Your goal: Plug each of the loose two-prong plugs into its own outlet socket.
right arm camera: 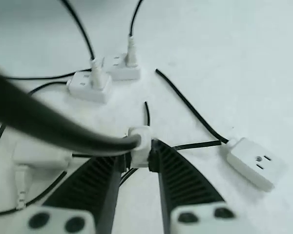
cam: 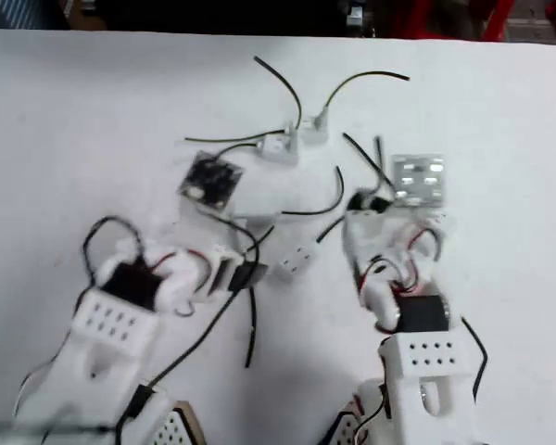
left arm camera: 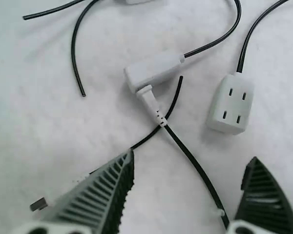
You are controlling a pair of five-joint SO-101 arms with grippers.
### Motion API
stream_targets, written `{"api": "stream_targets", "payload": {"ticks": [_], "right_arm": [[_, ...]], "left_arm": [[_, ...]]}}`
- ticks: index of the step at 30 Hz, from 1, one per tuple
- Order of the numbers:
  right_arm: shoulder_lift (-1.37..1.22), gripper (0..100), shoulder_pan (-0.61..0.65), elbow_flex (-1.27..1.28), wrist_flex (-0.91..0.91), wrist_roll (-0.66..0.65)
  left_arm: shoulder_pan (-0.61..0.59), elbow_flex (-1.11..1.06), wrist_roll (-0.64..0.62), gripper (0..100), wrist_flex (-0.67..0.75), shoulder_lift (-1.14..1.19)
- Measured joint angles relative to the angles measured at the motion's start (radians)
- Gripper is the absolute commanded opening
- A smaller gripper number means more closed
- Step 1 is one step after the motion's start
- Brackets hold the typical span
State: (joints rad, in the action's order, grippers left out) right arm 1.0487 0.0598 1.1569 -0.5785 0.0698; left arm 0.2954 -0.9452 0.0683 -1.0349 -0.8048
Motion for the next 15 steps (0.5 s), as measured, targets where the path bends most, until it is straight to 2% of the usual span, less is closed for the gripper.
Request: {"api": "stream_targets", "payload": {"ticks": [7,15], "right_arm": [[-0.006,1.7,-0.115,0.000,0.018,0.072],[-0.006,1.7,-0.115,0.025,0.018,0.078]], "left_arm": [[0.083,0.133,-0.026,34,0.118,0.390],[0.153,0.284,-0.051,32,0.164,0.724]]}}
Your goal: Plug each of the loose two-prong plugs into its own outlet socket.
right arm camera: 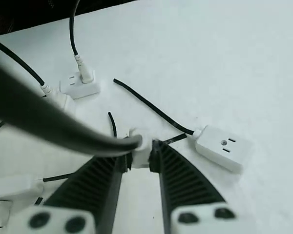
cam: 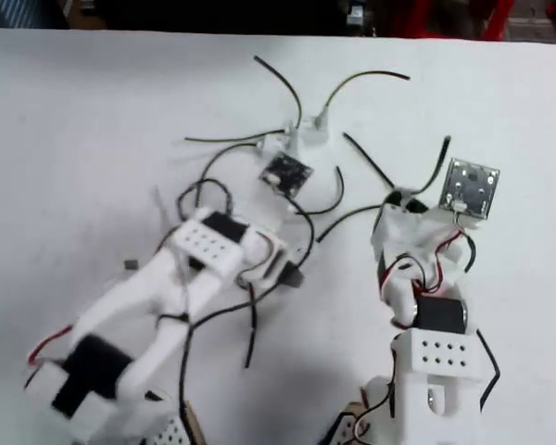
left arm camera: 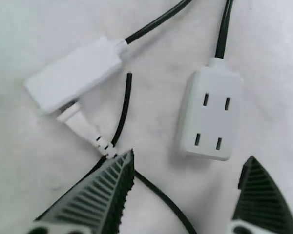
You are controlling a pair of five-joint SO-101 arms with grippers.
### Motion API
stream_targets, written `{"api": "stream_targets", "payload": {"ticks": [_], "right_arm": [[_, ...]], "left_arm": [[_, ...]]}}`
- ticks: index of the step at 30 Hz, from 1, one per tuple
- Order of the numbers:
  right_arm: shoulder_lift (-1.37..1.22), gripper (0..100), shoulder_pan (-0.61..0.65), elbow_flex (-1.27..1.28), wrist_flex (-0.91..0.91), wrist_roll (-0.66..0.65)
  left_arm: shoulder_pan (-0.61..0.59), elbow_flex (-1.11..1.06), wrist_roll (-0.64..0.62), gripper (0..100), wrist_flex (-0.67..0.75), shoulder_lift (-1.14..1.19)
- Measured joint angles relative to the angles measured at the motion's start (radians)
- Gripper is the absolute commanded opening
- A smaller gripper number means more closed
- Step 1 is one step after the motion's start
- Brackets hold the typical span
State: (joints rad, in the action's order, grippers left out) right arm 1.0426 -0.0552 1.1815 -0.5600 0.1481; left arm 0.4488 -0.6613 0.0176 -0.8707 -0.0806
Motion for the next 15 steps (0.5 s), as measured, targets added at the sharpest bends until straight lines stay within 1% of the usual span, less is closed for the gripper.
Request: {"api": "stream_targets", "payload": {"ticks": [4,8,15], "right_arm": [[0.000,1.7,0.002,0.000,0.000,0.000],[0.000,1.7,0.002,0.000,0.000,0.000],[0.000,1.7,0.002,0.000,0.000,0.000]], "left_arm": [[0.005,0.089,-0.014,32,0.000,0.121],[-0.003,0.163,-0.015,32,-0.026,0.183],[-0.101,0.187,-0.008,32,-0.029,0.189]]}}
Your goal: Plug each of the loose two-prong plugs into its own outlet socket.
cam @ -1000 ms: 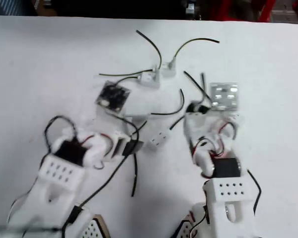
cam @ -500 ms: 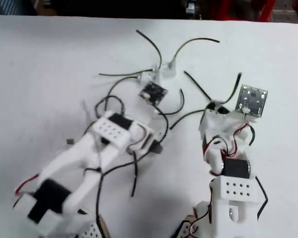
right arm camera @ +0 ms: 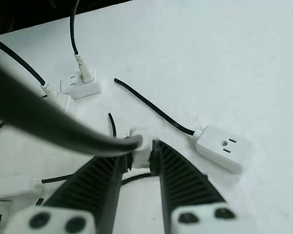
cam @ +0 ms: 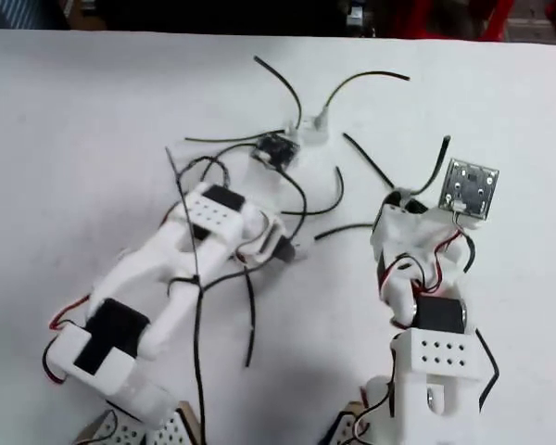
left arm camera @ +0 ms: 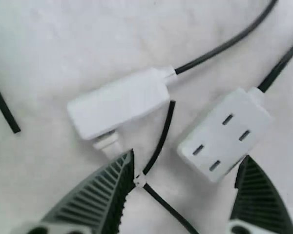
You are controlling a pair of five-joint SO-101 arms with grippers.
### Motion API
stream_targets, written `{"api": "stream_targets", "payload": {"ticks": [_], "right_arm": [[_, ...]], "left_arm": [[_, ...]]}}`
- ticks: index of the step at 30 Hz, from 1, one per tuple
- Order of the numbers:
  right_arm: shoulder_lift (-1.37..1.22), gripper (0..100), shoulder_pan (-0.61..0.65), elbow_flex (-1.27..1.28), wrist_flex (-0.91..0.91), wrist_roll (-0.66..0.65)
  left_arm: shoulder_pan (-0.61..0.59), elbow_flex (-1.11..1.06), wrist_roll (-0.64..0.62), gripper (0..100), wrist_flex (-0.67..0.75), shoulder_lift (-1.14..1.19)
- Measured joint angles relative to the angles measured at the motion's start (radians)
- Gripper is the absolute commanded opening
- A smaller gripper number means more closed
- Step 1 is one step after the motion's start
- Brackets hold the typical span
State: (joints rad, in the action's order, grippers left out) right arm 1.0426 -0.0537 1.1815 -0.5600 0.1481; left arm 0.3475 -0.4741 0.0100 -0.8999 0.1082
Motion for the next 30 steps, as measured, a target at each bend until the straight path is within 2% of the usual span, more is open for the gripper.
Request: {"api": "stream_targets", "payload": {"ticks": [4,9,15,22,26,30], "right_arm": [[0.000,1.7,0.000,0.000,0.000,0.000],[0.000,1.7,0.003,0.000,0.000,0.000],[0.000,1.7,0.146,-0.002,-0.031,-0.038],[-0.109,1.7,0.368,-0.098,-0.173,-0.049],[-0.229,1.7,0.471,-0.144,-0.173,-0.049],[-0.328,1.7,0.520,-0.184,-0.173,-0.014]], "left_arm": [[-0.014,0.000,0.020,32,-0.005,0.000],[-0.015,0.018,0.020,32,-0.081,-0.040],[-0.068,0.018,0.020,32,-0.212,-0.279],[-0.310,0.018,0.028,32,-0.351,-0.416],[-0.483,-0.029,0.028,32,-0.327,-0.422],[-0.585,-0.129,0.048,32,-0.226,-0.422]]}}
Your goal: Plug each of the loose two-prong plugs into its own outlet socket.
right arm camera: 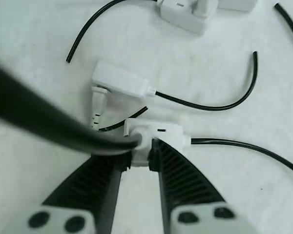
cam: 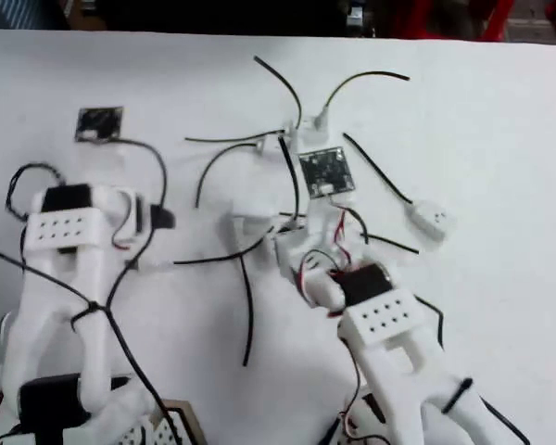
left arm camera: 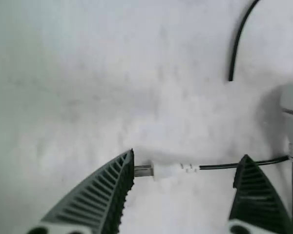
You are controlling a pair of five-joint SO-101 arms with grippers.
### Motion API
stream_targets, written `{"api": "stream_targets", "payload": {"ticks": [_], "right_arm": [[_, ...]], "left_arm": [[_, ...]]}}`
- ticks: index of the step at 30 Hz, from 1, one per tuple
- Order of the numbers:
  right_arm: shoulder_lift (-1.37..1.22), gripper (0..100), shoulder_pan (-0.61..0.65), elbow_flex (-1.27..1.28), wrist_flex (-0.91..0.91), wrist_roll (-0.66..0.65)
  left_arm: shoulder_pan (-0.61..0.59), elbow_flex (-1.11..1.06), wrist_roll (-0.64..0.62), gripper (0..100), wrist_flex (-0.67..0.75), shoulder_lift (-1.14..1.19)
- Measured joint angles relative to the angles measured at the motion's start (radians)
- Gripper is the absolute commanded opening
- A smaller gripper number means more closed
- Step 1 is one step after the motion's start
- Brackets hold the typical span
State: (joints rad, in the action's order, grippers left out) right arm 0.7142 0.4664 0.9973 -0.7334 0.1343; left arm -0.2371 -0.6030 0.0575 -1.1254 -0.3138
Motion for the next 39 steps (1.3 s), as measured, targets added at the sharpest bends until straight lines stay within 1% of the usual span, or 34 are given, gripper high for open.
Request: {"api": "stream_targets", "payload": {"ticks": [5,10,15,22,26,35,39], "right_arm": [[-0.084,1.7,0.020,-0.008,0.031,0.008],[-0.160,1.7,0.048,-0.008,0.112,0.012],[-0.212,1.7,0.055,-0.008,0.176,0.012],[-0.267,1.7,0.054,-0.008,0.204,0.014],[-0.313,1.7,0.026,-0.008,0.245,0.015],[-0.336,1.7,0.021,-0.011,0.256,0.015],[-0.339,1.7,0.021,-0.002,0.264,-0.028]], "left_arm": [[-0.058,-0.144,0.020,32,0.141,0.000],[-0.071,-0.253,0.023,32,0.245,0.000],[-0.074,-0.267,0.063,32,0.261,0.000],[-0.072,-0.272,0.064,32,0.262,0.000],[-0.074,-0.272,0.064,32,0.262,0.000],[-0.074,-0.272,0.064,32,0.262,0.000],[-0.080,-0.272,0.064,32,0.262,0.000]]}}
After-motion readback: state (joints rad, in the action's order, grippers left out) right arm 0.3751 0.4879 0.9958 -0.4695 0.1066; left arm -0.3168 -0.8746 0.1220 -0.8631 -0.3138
